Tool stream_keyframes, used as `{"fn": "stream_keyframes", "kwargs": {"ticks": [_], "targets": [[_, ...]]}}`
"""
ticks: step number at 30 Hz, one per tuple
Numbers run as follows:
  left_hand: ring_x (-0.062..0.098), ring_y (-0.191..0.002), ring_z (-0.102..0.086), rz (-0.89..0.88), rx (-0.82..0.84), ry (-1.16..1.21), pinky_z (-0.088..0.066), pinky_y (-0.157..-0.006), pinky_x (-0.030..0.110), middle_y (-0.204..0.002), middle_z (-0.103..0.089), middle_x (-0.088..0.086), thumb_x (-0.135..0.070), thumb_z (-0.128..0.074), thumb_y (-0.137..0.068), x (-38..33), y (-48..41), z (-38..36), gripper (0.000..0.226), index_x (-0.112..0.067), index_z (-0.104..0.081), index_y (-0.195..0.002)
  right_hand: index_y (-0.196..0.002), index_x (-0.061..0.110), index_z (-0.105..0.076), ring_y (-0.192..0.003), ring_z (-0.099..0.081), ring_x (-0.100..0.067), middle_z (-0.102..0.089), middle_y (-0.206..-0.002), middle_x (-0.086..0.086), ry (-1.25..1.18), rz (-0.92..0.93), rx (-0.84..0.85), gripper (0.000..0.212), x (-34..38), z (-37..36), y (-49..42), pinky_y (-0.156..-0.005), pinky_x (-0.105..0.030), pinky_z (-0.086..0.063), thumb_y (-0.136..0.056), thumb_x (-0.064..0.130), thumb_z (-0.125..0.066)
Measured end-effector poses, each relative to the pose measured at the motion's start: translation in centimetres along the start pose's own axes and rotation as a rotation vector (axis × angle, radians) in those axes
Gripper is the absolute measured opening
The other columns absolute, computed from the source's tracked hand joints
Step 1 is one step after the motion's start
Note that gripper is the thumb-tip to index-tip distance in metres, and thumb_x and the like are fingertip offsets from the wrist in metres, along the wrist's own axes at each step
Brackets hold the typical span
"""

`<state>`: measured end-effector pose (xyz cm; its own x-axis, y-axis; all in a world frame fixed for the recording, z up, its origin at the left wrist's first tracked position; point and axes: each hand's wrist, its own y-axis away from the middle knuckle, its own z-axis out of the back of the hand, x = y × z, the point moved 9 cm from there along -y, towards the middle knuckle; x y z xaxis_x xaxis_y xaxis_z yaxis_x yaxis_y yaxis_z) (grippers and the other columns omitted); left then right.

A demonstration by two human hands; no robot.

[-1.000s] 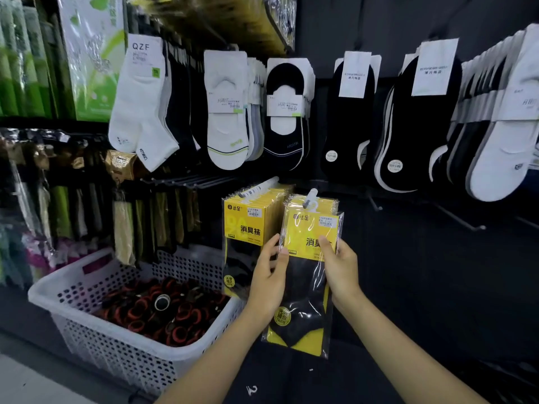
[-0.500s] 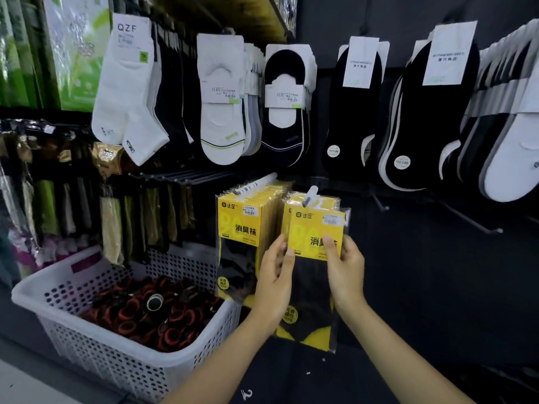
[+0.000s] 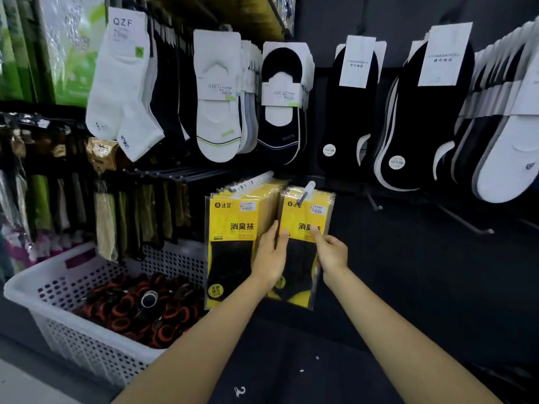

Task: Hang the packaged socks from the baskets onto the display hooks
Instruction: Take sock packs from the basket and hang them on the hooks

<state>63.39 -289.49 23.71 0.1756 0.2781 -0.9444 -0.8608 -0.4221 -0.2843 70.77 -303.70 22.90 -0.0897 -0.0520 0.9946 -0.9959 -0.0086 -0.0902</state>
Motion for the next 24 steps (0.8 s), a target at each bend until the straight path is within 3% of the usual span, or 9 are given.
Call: {"fn": "stream_keyframes", "kwargs": {"ticks": [5,8,11,14,17,19,21,23,24], "targets": [[0.015,-0.135,-0.036,0.073,0.078,-0.018,-0.028,-0.103,0.021,-0.147,-0.039,-0.001,-0.038,-0.038,-0.1,3.4,1.9,0.8,0.05,-0.017,-0.035,-0.145,-0.111,0.008,-0.064,-0.092,-0.057,-0.015,-0.064,-0.108,-0.003,0.109,-0.051,-0.06,0.033,-3.3,3.1,1.2,-0.077,-0.026,-0.041,-0.092,0.035,-0.061],[0.012,-0.13,-0.041,0.148,0.099,-0.023,-0.03,-0.095,0.012,-0.138,-0.047,-0.001,-0.03,-0.041,-0.1,7.9,6.2,2.0,0.044,-0.011,-0.042,-0.14,-0.114,0.012,-0.06,-0.095,-0.051,-0.011,-0.057,-0.108,0.003,0.181,-0.117,-0.023,0.031,-7.6,4.6,4.3,-0.08,-0.025,-0.039,-0.093,0.034,-0.06],[0.002,-0.117,-0.04,0.254,0.108,-0.088,-0.029,-0.081,-0.001,-0.126,-0.046,-0.01,-0.03,-0.044,-0.099,14.1,12.3,4.2,0.042,-0.013,-0.045,-0.137,-0.106,0.019,-0.058,-0.1,-0.055,-0.014,-0.058,-0.109,0.001,0.174,-0.258,0.086,0.02,-13.6,5.2,9.0,-0.083,-0.028,-0.047,-0.095,0.035,-0.055],[0.007,-0.113,-0.046,0.431,0.085,-0.11,-0.035,-0.089,0.013,-0.13,-0.051,-0.001,-0.025,-0.048,-0.098,21.2,19.3,7.0,0.04,-0.01,-0.048,-0.135,-0.112,0.015,-0.058,-0.102,-0.058,-0.017,-0.059,-0.113,-0.002,0.232,-0.447,0.2,0.024,-20.8,5.6,14.4,-0.088,-0.033,-0.05,-0.097,0.034,-0.051],[0.023,-0.114,-0.055,0.583,-0.015,-0.179,-0.042,-0.097,0.032,-0.126,-0.058,0.016,-0.017,-0.054,-0.095,27.2,26.1,10.2,0.036,-0.002,-0.053,-0.127,-0.123,0.004,-0.056,-0.112,-0.059,-0.027,-0.06,-0.124,-0.013,0.363,-0.657,0.338,0.037,-28.4,5.6,20.7,-0.096,-0.04,-0.047,-0.098,0.031,-0.052],[0.031,-0.116,-0.056,0.686,0.048,-0.259,-0.044,-0.099,0.04,-0.122,-0.061,0.018,-0.021,-0.054,-0.095,30.6,30.4,10.5,0.036,-0.002,-0.055,-0.126,-0.125,0.0,-0.054,-0.118,-0.056,-0.032,-0.058,-0.129,-0.017,0.467,-0.767,0.432,0.041,-33.2,5.9,24.8,-0.097,-0.041,-0.046,-0.098,0.03,-0.051],[0.034,-0.116,-0.056,0.809,0.115,-0.272,-0.045,-0.099,0.042,-0.124,-0.06,0.017,-0.026,-0.054,-0.095,33.6,34.3,10.1,0.041,-0.002,-0.053,-0.129,-0.118,-0.001,-0.057,-0.114,-0.058,-0.032,-0.06,-0.122,-0.017,0.55,-0.819,0.51,0.036,-37.2,6.5,28.1,-0.088,-0.034,-0.048,-0.097,0.028,-0.053],[0.034,-0.119,-0.053,0.946,0.113,-0.236,-0.044,-0.1,0.042,-0.13,-0.055,0.015,-0.029,-0.054,-0.095,35.7,37.6,9.8,0.047,-0.002,-0.048,-0.132,-0.1,0.004,-0.061,-0.094,-0.06,-0.021,-0.061,-0.101,-0.01,0.643,-0.84,0.565,0.023,-40.2,7.4,30.6,-0.07,-0.021,-0.043,-0.094,0.027,-0.058],[0.032,-0.118,-0.053,0.996,0.103,-0.205,-0.044,-0.098,0.041,-0.131,-0.054,0.015,-0.03,-0.054,-0.095,36.4,39.0,9.6,0.047,-0.004,-0.047,-0.133,-0.1,0.005,-0.061,-0.092,-0.057,-0.019,-0.059,-0.099,-0.009,0.689,-0.85,0.583,0.023,-41.5,7.7,31.6,-0.069,-0.019,-0.04,-0.093,0.026,-0.061]]}}
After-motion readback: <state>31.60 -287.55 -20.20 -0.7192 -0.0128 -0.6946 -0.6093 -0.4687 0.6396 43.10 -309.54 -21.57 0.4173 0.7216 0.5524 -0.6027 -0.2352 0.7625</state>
